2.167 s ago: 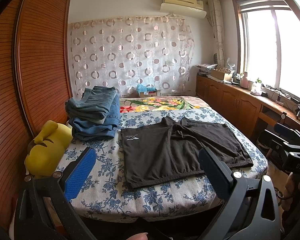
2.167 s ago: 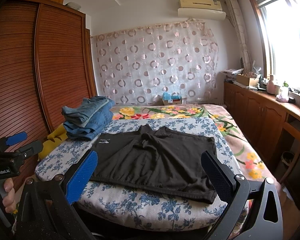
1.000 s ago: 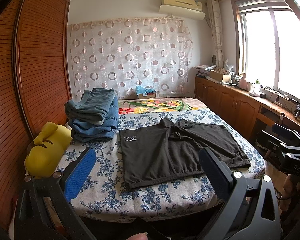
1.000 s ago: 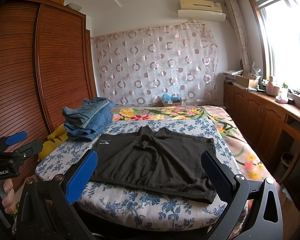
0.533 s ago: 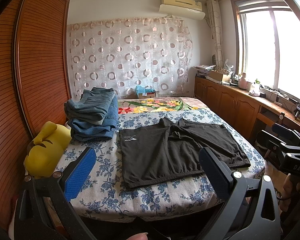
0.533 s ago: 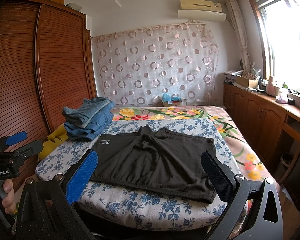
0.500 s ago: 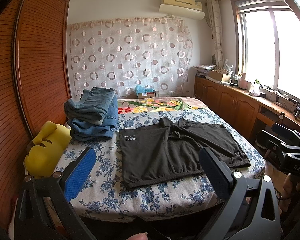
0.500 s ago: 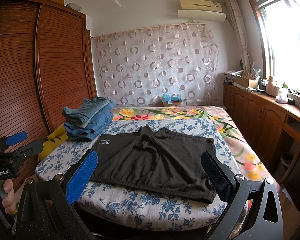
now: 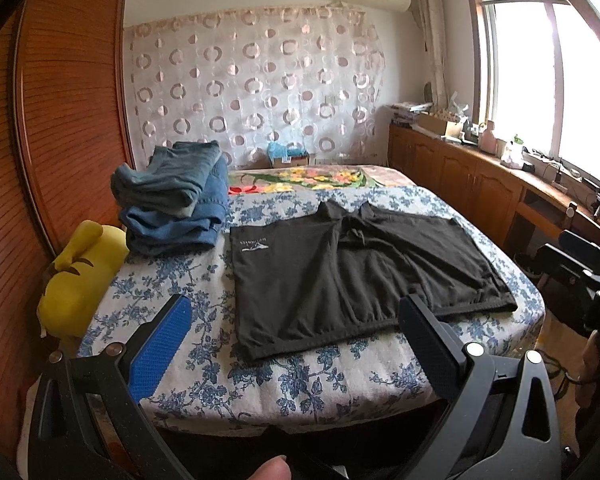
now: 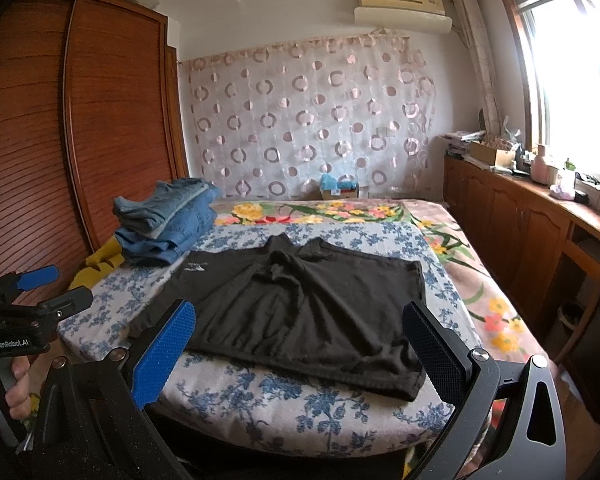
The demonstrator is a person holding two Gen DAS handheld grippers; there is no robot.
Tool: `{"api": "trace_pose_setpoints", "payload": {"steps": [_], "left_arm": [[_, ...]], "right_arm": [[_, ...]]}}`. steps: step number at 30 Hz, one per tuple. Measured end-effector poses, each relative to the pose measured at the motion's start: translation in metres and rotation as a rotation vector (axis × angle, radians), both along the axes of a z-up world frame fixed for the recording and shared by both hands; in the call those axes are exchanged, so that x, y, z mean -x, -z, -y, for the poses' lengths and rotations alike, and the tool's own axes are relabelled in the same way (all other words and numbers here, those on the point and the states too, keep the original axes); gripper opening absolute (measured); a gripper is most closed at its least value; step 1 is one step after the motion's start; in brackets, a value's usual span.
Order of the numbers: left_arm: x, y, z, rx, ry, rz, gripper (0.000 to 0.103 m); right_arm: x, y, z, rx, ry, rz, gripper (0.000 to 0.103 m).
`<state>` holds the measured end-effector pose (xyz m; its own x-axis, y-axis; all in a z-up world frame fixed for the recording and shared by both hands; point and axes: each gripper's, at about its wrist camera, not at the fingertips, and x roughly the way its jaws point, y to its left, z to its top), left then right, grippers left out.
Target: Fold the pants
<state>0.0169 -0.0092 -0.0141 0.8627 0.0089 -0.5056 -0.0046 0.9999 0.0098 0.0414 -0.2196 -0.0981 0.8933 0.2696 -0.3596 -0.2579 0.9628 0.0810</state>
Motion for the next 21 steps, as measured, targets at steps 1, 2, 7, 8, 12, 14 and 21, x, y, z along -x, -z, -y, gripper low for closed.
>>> {"api": "trace_pose_setpoints", "payload": {"steps": [1, 2, 7, 8, 12, 14, 21], "left_arm": [[-0.001, 0.001, 0.0, -0.004, -0.001, -0.002, 0.103], [-0.003, 0.003, 0.0, -0.007, -0.002, -0.009, 0.103], [-0.015, 0.017, -0.004, 0.007, 0.009, -0.055, 0.103], [-0.018, 0.021, -0.005, 0.007, 0.006, -0.068, 0.103], [-0.03, 0.035, -0.011, 0.018, 0.003, -0.114, 0.103], [-0.037, 0.043, -0.013, 0.027, 0.007, -0.144, 0.103], [-0.05, 0.06, -0.023, 0.054, 0.024, -0.19, 0.103]], "right_arm": [[-0.002, 0.001, 0.002, 0.002, 0.004, -0.004, 0.103], [-0.003, 0.001, 0.002, 0.004, 0.006, -0.007, 0.103], [-0.009, 0.004, 0.007, 0.024, 0.021, -0.025, 0.103], [-0.012, 0.006, 0.008, 0.029, 0.025, -0.031, 0.103], [-0.02, 0.01, 0.01, 0.049, 0.036, -0.056, 0.103], [-0.025, 0.011, 0.012, 0.061, 0.046, -0.067, 0.103], [-0.042, 0.013, 0.021, 0.085, 0.079, -0.105, 0.103]]}}
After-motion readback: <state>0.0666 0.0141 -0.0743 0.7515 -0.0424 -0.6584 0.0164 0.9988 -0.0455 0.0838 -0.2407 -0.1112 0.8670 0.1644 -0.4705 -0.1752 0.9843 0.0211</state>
